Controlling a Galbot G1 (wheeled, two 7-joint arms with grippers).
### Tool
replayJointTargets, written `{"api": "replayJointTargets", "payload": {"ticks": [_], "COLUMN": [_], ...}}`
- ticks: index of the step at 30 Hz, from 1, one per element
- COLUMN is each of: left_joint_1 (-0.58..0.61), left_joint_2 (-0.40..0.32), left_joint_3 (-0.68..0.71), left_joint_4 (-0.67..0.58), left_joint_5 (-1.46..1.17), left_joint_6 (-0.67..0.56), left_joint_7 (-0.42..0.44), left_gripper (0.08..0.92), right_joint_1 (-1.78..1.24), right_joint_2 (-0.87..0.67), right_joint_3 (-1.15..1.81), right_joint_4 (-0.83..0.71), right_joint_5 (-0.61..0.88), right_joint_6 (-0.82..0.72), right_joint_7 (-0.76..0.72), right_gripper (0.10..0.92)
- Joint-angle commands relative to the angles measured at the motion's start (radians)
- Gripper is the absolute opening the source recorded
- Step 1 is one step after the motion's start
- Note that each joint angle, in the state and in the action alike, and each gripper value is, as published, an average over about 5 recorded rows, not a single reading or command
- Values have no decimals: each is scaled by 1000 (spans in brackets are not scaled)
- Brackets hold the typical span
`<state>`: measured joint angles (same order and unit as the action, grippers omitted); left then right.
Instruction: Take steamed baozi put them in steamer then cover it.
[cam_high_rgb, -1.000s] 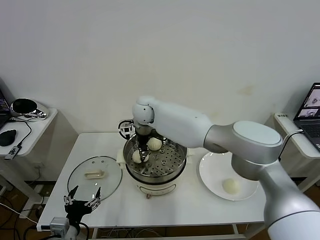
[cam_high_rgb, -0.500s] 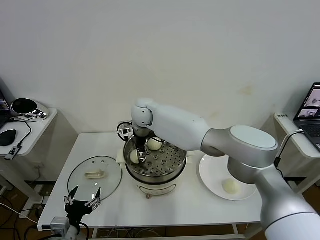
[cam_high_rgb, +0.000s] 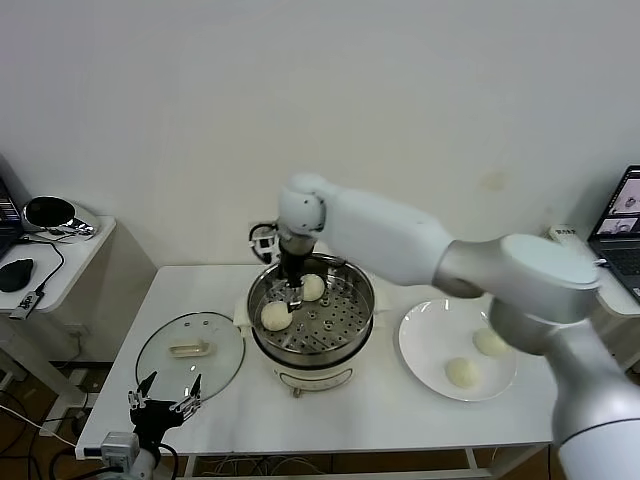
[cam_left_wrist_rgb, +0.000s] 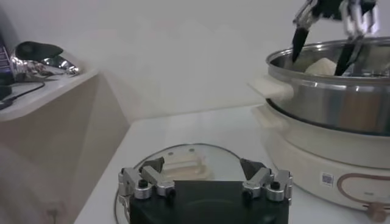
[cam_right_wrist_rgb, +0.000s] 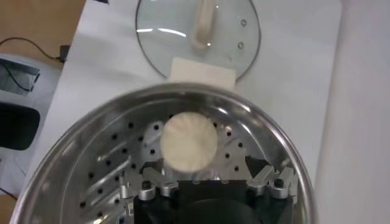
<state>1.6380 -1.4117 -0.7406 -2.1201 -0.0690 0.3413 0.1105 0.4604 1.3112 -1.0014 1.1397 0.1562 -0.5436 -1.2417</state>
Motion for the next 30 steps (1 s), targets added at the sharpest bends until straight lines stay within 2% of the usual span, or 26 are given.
{"api": "replayJointTargets", "payload": {"ticks": [1, 8, 14, 21, 30], "left_joint_1": [2, 26, 45, 62, 86], "left_joint_2": [0, -6, -5, -11, -26], "left_joint_3": [1, 0, -2, -2, -5], "left_joint_4": [0, -15, -30, -29, -26], "left_joint_5": [-1, -7, -8, 4, 17], "left_joint_6": [2, -1, 0, 3, -1], "left_joint_7": [4, 13, 22, 23, 24], "left_gripper": [823, 823, 823, 823, 823], "right_joint_1": [107, 87, -61, -337, -565], "right_joint_2": [-297, -588, -742, -822, -813], "right_joint_3": [3, 23, 72, 239, 356], "right_joint_4": [245, 410, 472, 466, 412], "right_joint_5": [34, -27, -135, -272, -356], "right_joint_6": [18, 75, 114, 165, 191], "right_joint_7": [-50, -94, -81, -81, -60], "right_gripper": [823, 823, 823, 823, 823]}}
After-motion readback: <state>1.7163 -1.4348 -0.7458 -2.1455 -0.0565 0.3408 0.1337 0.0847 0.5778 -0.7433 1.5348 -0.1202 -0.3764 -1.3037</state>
